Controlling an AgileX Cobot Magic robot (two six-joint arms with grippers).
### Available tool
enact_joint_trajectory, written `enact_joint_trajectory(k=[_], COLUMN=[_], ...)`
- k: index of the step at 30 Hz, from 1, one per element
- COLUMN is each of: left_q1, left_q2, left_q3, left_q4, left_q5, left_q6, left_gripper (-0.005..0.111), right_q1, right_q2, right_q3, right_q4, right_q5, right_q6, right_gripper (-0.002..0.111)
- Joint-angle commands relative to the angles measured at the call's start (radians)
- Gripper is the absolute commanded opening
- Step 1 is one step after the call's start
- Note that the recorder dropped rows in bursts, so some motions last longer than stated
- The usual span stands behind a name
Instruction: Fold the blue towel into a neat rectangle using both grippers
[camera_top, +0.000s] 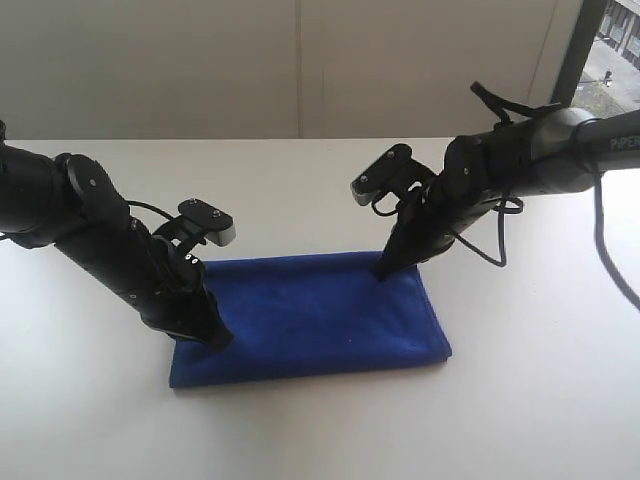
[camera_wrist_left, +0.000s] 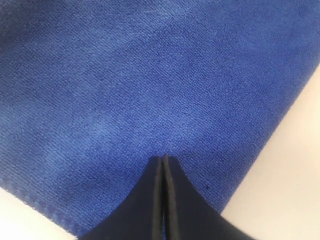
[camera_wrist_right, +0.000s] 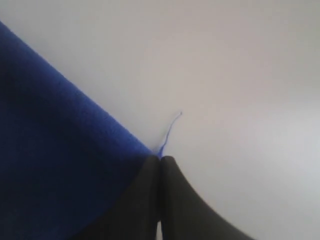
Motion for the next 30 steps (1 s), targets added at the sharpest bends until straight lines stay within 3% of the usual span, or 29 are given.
enact_joint_trajectory(k=[1, 10, 19, 25, 30], left_q1=[0.002, 0.002, 0.002, 0.002, 0.002], left_q2=[-0.004, -0.004, 0.006, 0.096, 0.133], left_q3=[0.008, 0.008, 0.008, 0.008, 0.008], left_q4=[-0.002, -0.002, -0.002, 0.012, 0.012], left_q5=[0.015, 0.018, 0.008, -0.015, -0.01], left_q6=[-0.007, -0.007, -0.007, -0.003, -0.005], left_gripper=[0.0, 0.0, 0.0, 0.0, 0.0], right_q1=[-0.006, -0.006, -0.006, -0.002, -0.001], right_q2=[0.022, -0.052, -0.057, -0.048, -0.029], right_q3=[-0.002, -0.002, -0.002, -0.002, -0.002], right_q4=[-0.004, -0.025, 0.035, 0.193, 0.184], right_q5=[-0.022, -0.062, 0.147, 0.145, 0.075], right_q6=[0.004, 0.004, -0.043, -0.163, -0.178], right_gripper=[0.0, 0.0, 0.0, 0.0, 0.0])
